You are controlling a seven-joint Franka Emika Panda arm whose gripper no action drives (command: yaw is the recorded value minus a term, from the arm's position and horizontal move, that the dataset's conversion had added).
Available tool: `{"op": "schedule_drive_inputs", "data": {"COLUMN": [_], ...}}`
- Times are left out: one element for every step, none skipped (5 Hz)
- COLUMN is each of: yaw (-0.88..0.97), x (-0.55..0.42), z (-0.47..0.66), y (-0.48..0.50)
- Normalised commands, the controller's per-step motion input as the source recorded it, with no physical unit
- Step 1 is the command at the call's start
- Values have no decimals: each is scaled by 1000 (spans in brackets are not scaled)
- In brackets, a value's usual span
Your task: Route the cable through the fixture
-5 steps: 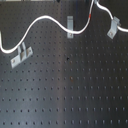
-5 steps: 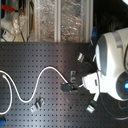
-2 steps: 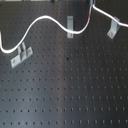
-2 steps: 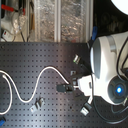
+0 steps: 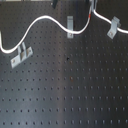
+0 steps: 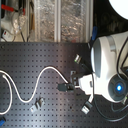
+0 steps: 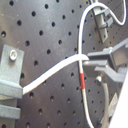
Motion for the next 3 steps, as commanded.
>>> {"op": "schedule_drive_inputs", "data": {"yaw": [-31, 0, 0], "x": [-1, 11, 33], "z": [249, 0, 0], "y": [2, 3, 8]}}
